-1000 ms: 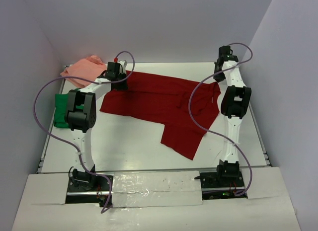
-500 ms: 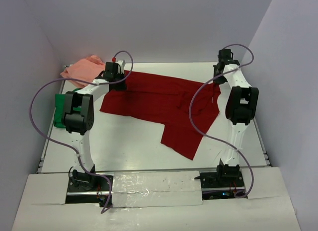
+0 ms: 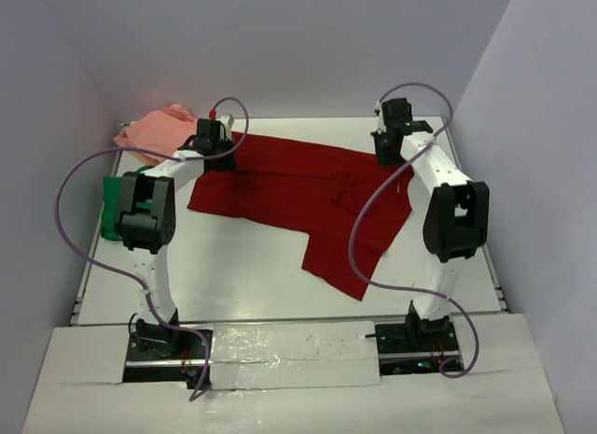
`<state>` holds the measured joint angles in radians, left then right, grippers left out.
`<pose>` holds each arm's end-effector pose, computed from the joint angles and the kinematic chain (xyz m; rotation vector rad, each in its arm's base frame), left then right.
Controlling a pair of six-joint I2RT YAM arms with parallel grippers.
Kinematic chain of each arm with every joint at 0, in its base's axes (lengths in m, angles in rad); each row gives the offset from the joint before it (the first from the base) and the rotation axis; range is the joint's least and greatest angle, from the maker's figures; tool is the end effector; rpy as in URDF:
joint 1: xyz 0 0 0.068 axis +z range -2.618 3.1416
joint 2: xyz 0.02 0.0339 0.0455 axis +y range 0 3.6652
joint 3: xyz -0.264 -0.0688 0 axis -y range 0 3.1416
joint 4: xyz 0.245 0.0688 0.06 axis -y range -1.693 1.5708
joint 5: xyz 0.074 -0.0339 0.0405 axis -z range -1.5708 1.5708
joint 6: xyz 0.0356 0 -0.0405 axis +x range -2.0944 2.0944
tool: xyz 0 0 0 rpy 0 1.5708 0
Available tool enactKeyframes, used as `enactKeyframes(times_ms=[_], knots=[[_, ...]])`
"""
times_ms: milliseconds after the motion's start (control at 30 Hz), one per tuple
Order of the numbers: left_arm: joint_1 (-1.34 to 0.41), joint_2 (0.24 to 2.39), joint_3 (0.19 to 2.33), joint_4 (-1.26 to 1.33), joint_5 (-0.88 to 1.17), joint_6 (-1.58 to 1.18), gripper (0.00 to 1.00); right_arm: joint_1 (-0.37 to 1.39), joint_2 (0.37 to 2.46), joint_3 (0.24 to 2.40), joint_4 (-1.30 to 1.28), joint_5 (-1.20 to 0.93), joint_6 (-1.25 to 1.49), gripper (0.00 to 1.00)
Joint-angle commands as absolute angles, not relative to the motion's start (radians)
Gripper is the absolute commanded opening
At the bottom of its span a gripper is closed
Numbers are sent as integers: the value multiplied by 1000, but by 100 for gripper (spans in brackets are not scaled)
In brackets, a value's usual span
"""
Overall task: Fold and stack the t-shirts
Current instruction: Fold the flattened tshirt in 1/3 of the way
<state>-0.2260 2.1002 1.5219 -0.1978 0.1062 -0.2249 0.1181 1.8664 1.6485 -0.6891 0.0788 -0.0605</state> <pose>0.4566 -0.1089 0.1811 0.0541 2.3672 -0.3447 0.4140 0.0463 0.2854 -0.1872 2.4682 -0.0730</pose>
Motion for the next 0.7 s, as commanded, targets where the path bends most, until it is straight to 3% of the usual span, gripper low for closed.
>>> enactKeyframes(times_ms=[0, 667], knots=[[-221, 2049, 1520, -158, 120, -218, 0, 103, 1966, 1591, -772, 86, -54, 0], [-216, 2031, 1496, -152, 132, -212, 0, 60, 2219, 1684, -905, -28, -48, 0]])
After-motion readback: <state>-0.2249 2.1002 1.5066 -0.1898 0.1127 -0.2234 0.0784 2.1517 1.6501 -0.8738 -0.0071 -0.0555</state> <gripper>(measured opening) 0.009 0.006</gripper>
